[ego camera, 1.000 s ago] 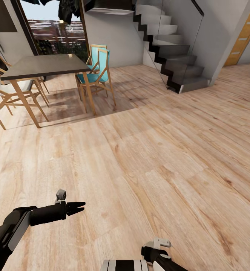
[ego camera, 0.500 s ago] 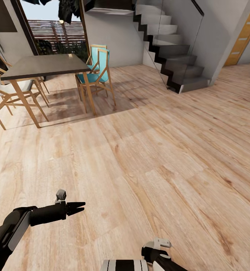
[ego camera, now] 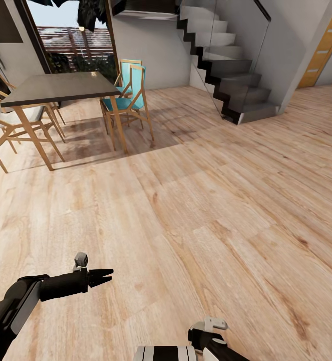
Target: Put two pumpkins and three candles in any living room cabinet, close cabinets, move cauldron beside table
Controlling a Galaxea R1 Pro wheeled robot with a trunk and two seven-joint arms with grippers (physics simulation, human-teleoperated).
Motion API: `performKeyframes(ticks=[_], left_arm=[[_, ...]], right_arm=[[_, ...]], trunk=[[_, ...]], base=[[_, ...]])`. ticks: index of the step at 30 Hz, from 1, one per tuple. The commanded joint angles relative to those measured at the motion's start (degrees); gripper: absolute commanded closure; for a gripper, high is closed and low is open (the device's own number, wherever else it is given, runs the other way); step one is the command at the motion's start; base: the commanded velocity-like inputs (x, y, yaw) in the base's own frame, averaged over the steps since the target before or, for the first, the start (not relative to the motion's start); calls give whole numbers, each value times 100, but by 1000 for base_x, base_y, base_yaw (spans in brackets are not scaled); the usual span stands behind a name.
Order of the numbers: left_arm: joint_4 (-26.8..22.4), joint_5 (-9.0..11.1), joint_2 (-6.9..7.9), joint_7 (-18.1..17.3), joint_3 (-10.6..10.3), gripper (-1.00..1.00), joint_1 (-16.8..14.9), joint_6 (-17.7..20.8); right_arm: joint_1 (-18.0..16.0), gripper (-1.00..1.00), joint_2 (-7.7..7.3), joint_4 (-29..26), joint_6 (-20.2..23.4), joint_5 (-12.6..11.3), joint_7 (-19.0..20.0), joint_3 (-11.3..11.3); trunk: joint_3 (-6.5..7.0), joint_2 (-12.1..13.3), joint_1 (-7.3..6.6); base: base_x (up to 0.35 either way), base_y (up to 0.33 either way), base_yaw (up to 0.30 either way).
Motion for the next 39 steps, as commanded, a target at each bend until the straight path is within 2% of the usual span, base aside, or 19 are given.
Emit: performKeyframes(ticks=[1,19,22,35,39], left_arm=[[0,14,1,-6,0,-100,-2,39],[0,14,1,-6,0,-100,-2,39],[0,14,1,-6,0,-100,-2,39],[0,14,1,-6,0,-100,-2,39],[0,14,1,-6,-1,-100,-2,39]], right_arm=[[0,-100,0,-2,-20,-60,-26,48],[-1,-100,0,-2,-27,-60,-20,48],[-1,-100,0,-2,-27,-60,-21,48],[-2,-100,0,-2,-28,-60,-17,48],[-1,-100,0,-2,-28,-60,-17,48]], trunk=[[-4,-2,-1],[-26,-3,1],[-93,-7,9],[-93,-7,9],[-181,-12,20]], base=[[0,0,0],[0,0,0],[0,0,0],[0,0,0],[0,0,0]])
